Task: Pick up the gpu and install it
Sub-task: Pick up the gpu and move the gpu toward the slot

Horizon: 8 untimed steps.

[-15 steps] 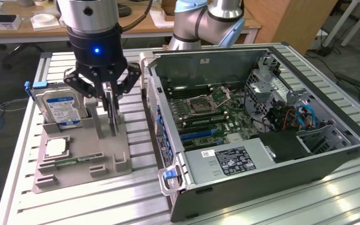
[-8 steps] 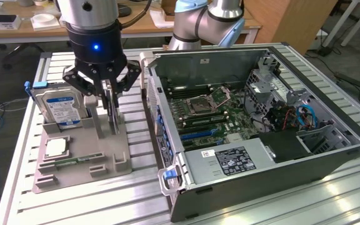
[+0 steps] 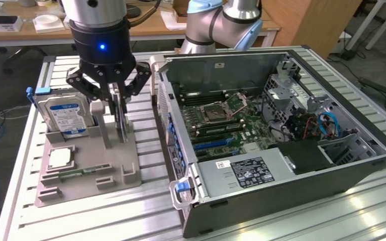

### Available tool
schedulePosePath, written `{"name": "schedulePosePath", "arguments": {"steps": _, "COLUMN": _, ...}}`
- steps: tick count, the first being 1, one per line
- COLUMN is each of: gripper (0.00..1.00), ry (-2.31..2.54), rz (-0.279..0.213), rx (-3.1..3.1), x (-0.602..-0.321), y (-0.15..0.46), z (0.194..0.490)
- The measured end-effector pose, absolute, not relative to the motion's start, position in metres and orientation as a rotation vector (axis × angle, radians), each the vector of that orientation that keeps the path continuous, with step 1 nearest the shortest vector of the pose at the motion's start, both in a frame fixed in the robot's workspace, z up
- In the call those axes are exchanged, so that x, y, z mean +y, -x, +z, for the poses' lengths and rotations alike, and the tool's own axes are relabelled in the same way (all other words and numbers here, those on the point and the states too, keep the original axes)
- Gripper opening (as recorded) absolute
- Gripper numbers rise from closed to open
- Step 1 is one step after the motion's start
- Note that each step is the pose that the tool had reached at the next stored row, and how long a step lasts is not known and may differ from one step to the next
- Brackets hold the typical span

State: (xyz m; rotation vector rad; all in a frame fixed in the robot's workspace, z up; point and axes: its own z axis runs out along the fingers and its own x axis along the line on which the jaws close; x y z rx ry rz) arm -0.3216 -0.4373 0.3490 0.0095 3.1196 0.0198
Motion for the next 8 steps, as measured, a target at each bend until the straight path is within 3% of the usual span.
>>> {"name": "schedulePosePath", "arguments": {"steps": 8, "gripper": 0.26, "ry": -0.009, "rz": 0.020, "rx": 3.120, "x": -0.4373, "y": 0.3216, "z": 0.3547}}
